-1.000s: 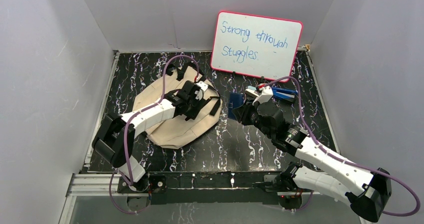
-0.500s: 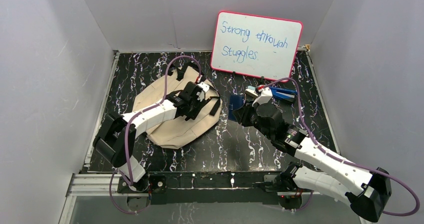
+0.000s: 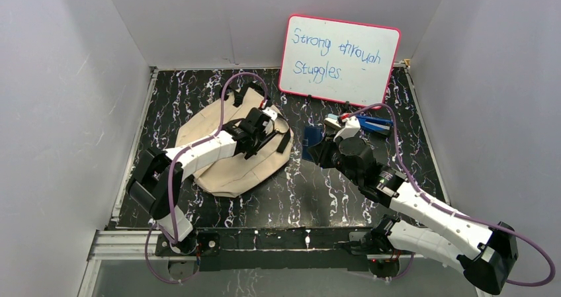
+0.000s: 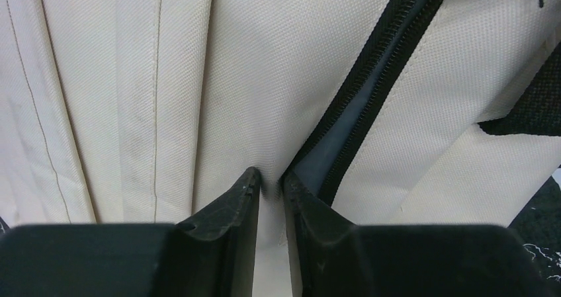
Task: Pack the student bag
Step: Place the personal item in the student bag.
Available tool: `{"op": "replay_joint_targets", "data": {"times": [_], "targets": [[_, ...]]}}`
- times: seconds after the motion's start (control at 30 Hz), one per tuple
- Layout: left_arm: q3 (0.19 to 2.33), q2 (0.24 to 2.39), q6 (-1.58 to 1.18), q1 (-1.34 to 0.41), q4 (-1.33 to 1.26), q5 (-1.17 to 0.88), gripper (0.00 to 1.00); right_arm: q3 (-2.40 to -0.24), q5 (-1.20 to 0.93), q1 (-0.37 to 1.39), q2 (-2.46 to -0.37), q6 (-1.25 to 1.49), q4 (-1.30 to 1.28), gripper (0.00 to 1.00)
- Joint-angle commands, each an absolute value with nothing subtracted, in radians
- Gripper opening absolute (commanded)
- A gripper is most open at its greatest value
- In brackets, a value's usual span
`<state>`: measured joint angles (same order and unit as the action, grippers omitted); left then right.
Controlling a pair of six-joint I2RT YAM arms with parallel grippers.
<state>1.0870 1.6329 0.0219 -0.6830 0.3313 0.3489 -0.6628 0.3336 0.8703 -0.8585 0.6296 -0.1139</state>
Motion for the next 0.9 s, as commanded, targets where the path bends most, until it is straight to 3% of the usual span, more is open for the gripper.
{"op": "replay_joint_targets", "data": {"times": [0.0,0.2,0.47,0.87], "targets": [[1.112,1.637,0.018,-0.674,0.36,0.398,0.15,-0.675,0.336,0.869,-0.841,0.641,-0.056,0.0],[1.116,1.624,0.008,-0.674,0.363,0.377,0.0,-0.677,0.33,0.87,-0.85,0.642,-0.051,0.0],[1.138,1.53,0.007,-0.673,0.368,0.202,0.0,-0.629,0.185,0.871,-0.904,0.729,0.147,0.0],[1.131,1.404,0.007,-0.674,0.391,0.128,0.0,-0.612,-0.024,0.873,-1.264,1.013,0.489,0.0]]}}
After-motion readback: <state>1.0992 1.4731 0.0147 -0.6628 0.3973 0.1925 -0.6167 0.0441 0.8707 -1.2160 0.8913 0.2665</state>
